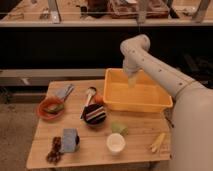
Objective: Place apple in tray
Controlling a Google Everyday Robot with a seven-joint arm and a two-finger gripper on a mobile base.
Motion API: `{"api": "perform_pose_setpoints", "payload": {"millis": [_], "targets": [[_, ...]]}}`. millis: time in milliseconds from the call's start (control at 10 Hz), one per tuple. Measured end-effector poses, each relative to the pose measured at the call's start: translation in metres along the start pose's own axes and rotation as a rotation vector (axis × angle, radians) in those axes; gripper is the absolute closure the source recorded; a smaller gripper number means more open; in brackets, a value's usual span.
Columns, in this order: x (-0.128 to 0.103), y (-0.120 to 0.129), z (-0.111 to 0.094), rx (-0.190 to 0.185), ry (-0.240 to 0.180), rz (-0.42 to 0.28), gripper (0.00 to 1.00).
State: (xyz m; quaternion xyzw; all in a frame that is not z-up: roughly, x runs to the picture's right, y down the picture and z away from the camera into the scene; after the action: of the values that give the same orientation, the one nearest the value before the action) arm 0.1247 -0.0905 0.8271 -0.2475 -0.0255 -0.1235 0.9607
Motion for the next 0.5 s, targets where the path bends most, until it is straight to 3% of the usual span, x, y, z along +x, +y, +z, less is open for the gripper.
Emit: {"api": "perform_pose_setpoints", "payload": {"millis": [300, 500], "targets": [[-0.051, -0.045, -0.035, 0.001, -0.034, 0.025, 0.37], [-0.057, -0.05, -0.039, -0.002, -0.035, 0.03, 0.37]]}}
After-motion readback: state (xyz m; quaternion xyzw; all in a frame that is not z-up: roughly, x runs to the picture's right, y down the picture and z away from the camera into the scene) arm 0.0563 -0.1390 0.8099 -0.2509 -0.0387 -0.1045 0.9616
